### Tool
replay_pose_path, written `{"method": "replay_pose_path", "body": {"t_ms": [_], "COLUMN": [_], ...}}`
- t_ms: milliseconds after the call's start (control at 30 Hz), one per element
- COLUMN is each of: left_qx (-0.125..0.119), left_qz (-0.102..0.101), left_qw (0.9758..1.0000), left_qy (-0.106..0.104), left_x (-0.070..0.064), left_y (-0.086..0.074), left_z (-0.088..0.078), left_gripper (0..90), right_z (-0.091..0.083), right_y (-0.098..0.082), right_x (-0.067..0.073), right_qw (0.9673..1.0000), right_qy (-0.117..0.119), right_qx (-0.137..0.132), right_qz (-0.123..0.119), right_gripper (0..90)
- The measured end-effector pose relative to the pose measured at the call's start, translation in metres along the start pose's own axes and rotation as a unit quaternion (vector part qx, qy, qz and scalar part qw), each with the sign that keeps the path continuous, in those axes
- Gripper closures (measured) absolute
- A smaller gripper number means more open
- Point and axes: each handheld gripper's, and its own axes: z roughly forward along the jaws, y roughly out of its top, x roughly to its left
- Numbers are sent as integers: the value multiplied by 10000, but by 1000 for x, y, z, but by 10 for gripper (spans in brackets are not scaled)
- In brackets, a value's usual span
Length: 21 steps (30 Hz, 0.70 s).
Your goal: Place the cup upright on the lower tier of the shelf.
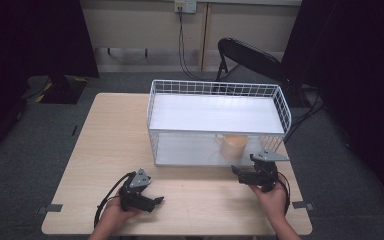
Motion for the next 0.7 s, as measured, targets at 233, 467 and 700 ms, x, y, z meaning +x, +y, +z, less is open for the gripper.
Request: {"method": "replay_pose_path", "body": {"t_ms": [233,467,700], "left_qx": [-1,-2,-1], "left_qz": [-1,0,-2], "left_qw": [10000,10000,10000], "left_qy": [0,0,1], "left_x": [0,0,0], "left_y": [0,0,0], "left_z": [0,0,0], "left_gripper": [121,121,121], "right_z": [-6,-11,-17], "right_y": [-6,-12,-16], "right_x": [-2,-6,-9], "right_qw": [9999,9999,9998], "right_qy": [110,134,148], "right_qx": [39,101,134], "right_qz": [-28,-41,-65], "right_gripper": [144,145,145]}}
